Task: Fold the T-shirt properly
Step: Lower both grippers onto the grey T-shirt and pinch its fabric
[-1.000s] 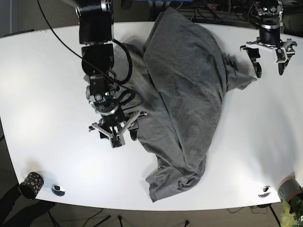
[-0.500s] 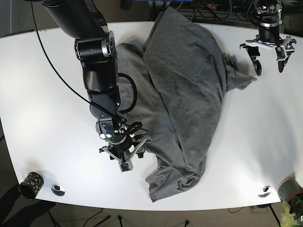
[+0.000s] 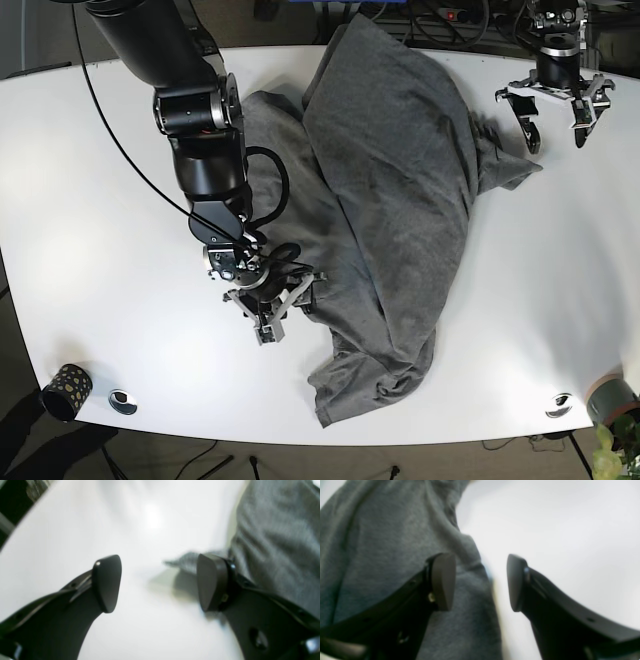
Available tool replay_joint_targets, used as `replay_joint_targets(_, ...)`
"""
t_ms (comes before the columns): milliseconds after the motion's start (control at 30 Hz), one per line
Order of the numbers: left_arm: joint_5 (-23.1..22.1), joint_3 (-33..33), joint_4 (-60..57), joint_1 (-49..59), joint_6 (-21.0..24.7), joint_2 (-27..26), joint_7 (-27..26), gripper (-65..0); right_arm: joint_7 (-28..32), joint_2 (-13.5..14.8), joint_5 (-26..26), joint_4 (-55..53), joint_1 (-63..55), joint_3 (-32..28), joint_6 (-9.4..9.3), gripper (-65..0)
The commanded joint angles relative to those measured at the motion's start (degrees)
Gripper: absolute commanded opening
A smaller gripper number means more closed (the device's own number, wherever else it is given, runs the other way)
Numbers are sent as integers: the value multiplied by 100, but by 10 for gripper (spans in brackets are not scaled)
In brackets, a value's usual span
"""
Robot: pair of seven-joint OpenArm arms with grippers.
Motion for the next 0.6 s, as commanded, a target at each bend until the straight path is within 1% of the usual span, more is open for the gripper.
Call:
replay_joint_targets(0, -18, -24, 111, 33, 13, -48, -61, -217, 181, -70, 22, 89, 110, 2, 55, -331)
replay_joint_targets(100, -18, -24, 111, 33, 13, -48, -17, -217, 189, -237, -4, 89, 57, -7, 55, -331)
replay_joint_targets(267, -26, -24, 111, 59, 4, -48, 18, -217, 189, -281, -4, 72, 48, -7, 55, -331)
replay_joint_targets(367, -35, -24, 120, 77, -13, -48, 264, -217, 198, -281, -4, 72, 48, -7, 55, -333)
replay_joint_targets(467, -35, -24, 120, 95, -418, -48, 493, -217, 198, -281, -4, 72, 48, -7, 55, -336)
replay_joint_targets(567, -53, -24, 120, 103, -787, -30, 511, -217, 198, -281, -4, 72, 31, -7, 55, -338)
